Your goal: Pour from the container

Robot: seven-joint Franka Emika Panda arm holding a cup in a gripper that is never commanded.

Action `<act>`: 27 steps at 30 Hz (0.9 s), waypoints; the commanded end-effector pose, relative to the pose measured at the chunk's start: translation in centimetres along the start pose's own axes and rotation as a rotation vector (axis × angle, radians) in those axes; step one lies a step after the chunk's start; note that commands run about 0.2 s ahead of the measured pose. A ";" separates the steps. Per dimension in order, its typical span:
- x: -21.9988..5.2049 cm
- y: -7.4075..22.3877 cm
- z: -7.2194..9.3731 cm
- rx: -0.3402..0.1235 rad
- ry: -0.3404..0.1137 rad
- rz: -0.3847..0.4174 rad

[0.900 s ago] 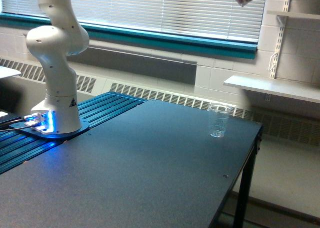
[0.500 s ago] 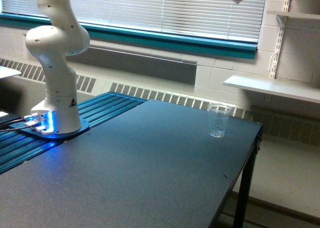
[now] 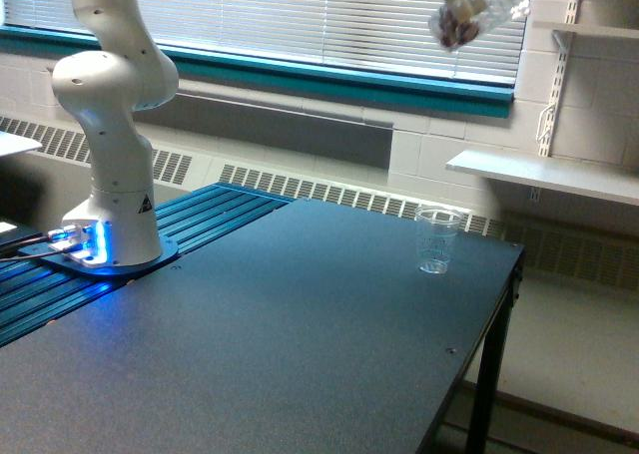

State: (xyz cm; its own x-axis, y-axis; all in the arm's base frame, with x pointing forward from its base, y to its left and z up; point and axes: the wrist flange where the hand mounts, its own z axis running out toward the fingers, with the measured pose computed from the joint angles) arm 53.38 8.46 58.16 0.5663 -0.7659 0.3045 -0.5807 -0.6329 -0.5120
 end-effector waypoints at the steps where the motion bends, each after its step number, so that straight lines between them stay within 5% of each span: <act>1: -6.1 -3.1 -1.0 0.037 -0.062 0.021; 12: -11.8 -5.5 -1.4 0.064 -0.170 0.093; 27: -14.8 -3.0 3.1 -0.017 -0.253 0.266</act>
State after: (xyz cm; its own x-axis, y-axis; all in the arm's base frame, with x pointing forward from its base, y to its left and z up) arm 48.06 22.99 55.22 0.6036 -0.7968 0.0284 -0.6502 -0.5125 -0.5609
